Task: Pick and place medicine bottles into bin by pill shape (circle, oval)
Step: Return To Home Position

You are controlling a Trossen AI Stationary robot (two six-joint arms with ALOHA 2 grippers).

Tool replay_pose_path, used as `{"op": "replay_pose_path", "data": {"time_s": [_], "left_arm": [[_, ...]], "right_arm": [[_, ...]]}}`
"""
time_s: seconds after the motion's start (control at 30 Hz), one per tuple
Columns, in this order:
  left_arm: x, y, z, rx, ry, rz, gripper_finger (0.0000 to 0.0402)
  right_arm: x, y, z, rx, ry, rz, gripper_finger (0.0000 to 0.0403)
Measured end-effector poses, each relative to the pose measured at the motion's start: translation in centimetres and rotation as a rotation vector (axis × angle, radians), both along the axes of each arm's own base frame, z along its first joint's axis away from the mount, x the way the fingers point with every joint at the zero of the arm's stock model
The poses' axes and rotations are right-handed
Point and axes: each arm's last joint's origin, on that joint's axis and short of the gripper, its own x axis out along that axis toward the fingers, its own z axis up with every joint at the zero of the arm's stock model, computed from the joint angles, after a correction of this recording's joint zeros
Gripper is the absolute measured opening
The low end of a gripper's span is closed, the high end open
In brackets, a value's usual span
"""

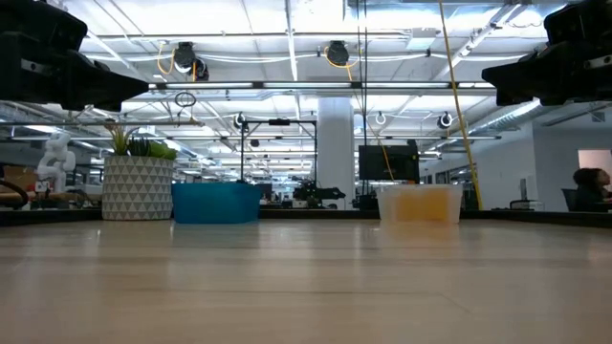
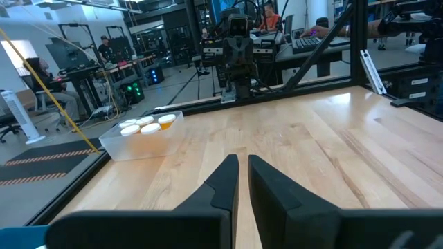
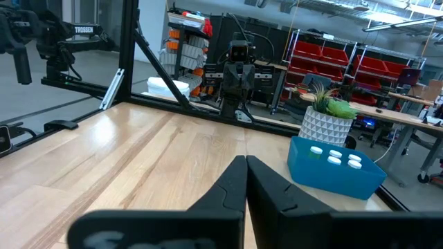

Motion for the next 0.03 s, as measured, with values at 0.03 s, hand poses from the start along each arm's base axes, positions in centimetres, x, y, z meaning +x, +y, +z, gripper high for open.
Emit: {"op": "replay_pose_path", "data": {"time_s": [0.03], "left_arm": [[0.0, 0.0, 0.0, 0.0, 0.0, 0.0, 0.0037]], "right_arm": [[0.0, 0.0, 0.0, 0.0, 0.0, 0.0, 0.0]]}}
